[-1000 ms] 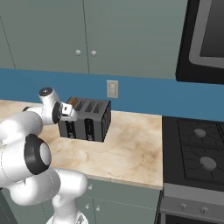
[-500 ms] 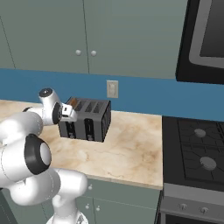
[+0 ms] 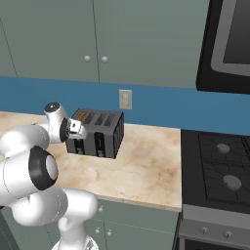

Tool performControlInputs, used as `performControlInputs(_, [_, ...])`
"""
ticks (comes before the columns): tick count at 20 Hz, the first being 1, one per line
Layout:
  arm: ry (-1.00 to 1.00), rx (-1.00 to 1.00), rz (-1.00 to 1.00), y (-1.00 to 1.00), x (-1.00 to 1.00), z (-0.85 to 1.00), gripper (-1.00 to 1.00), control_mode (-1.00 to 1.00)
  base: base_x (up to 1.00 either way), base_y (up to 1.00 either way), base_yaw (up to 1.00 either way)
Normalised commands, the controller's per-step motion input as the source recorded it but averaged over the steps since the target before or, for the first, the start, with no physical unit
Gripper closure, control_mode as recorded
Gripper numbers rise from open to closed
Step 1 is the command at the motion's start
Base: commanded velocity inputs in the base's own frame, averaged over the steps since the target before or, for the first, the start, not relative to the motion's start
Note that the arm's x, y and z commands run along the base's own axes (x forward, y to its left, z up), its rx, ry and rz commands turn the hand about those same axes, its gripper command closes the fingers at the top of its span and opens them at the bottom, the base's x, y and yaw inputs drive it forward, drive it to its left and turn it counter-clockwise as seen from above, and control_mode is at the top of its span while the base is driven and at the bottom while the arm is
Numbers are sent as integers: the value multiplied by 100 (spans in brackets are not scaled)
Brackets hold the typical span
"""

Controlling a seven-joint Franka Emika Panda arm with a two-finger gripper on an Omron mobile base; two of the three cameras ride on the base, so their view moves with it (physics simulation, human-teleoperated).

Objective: Start the toaster. Once the lever pops up, take the bread to the plate on the dining counter.

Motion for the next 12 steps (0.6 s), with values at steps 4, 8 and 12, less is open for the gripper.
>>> performControlInputs(4, [0, 0, 0, 0, 0, -24, -100, -100, 0, 0, 0])
performControlInputs(8, [0, 0, 0, 0, 0, -19, -100, -100, 0, 0, 0])
performControlInputs(12, [0, 0, 0, 0, 0, -21, -100, -100, 0, 0, 0])
